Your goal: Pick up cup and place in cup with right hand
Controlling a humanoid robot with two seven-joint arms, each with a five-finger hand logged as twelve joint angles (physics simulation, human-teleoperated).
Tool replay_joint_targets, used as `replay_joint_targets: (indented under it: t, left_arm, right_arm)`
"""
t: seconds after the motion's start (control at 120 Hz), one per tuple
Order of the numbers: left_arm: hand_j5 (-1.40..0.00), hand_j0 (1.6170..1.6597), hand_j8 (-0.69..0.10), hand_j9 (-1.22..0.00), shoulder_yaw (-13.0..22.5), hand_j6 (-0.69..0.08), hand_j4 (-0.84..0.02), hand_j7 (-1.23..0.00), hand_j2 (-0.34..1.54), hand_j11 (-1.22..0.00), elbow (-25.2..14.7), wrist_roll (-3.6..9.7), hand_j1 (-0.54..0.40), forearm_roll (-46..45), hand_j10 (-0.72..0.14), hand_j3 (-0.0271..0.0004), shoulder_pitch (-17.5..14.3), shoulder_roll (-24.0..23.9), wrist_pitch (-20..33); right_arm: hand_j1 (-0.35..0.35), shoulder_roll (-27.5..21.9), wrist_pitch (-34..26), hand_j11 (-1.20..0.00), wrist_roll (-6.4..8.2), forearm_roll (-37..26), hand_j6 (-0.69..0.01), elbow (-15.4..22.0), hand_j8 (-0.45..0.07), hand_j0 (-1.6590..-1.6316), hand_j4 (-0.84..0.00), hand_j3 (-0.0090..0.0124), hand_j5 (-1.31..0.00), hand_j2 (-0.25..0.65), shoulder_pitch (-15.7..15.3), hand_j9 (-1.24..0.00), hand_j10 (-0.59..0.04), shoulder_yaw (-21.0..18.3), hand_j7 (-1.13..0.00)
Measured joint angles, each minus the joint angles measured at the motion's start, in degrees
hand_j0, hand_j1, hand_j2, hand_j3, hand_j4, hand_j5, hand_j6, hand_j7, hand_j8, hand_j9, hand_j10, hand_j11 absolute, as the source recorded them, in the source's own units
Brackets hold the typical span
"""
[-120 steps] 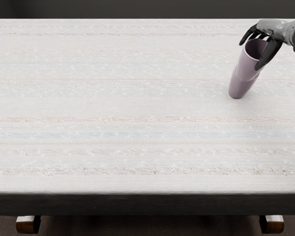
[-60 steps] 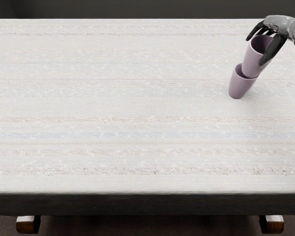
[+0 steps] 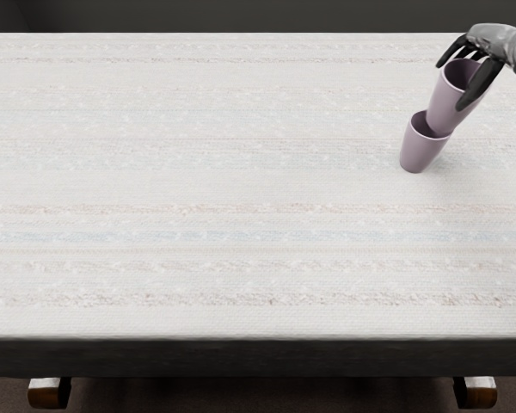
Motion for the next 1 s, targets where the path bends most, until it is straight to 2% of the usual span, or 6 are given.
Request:
replay_joint_targets:
  t: [0.2, 0.292, 0.592, 0.775, 0.875, 1.0]
  left_arm:
    - [0.00, 1.6581, 0.000, 0.00, 0.00, 0.000, 0.000, 0.00, 0.00, 0.00, 0.00, 0.00, 0.349, 0.00, 0.000, 0.0000, 0.00, 0.00, 0.00]
    - [0.00, 1.6581, 0.000, 0.00, 0.00, 0.000, 0.000, 0.00, 0.00, 0.00, 0.00, 0.00, 0.349, 0.00, 0.000, 0.0000, 0.00, 0.00, 0.00]
    - [0.00, 1.6581, 0.000, 0.00, 0.00, 0.000, 0.000, 0.00, 0.00, 0.00, 0.00, 0.00, 0.349, 0.00, 0.000, 0.0000, 0.00, 0.00, 0.00]
    - [0.00, 1.6581, 0.000, 0.00, 0.00, 0.000, 0.000, 0.00, 0.00, 0.00, 0.00, 0.00, 0.349, 0.00, 0.000, 0.0000, 0.00, 0.00, 0.00]
    - [0.00, 1.6581, 0.000, 0.00, 0.00, 0.000, 0.000, 0.00, 0.00, 0.00, 0.00, 0.00, 0.349, 0.00, 0.000, 0.0000, 0.00, 0.00, 0.00]
    - [0.00, 1.6581, 0.000, 0.00, 0.00, 0.000, 0.000, 0.00, 0.00, 0.00, 0.00, 0.00, 0.349, 0.00, 0.000, 0.0000, 0.00, 0.00, 0.00]
  right_arm:
    - [0.111, 1.62, -0.03, -0.62, 0.00, 0.02, -0.321, -1.37, -0.233, -1.6547, -0.440, 0.0000, -0.62, 0.002, 0.17, -0.62, -0.329, 0.11, -0.60]
    - [0.074, 2.00, -0.09, -0.61, 0.01, 0.06, -0.353, -1.57, -0.263, -1.6540, -0.445, -0.0002, -0.62, -0.031, 0.20, -0.62, -0.355, 0.21, -0.60]
    - [0.120, 3.47, -0.06, -0.61, -0.01, 0.17, -0.321, -3.47, -0.232, -1.6546, -0.440, -0.0003, -0.62, 0.023, 0.20, -0.62, -0.327, -0.19, -0.60]
    - [-0.125, 4.02, -1.73, -0.29, 0.01, 0.86, -0.165, -3.68, -0.124, -1.6566, -0.211, 0.0000, -0.29, 0.004, 0.07, -0.29, -0.166, 0.25, -0.28]
    - [-0.198, 4.15, -2.03, -0.19, 0.02, 1.19, -0.115, -3.04, -0.090, -1.6571, -0.143, 0.0000, -0.20, 0.001, -0.24, -0.19, -0.115, 0.25, -0.19]
    - [-0.252, 4.35, -2.17, -0.12, 0.02, 1.75, -0.079, 1.37, -0.064, -1.6576, -0.093, 0.0000, -0.12, -0.002, -1.05, -0.12, -0.077, 0.15, -0.12]
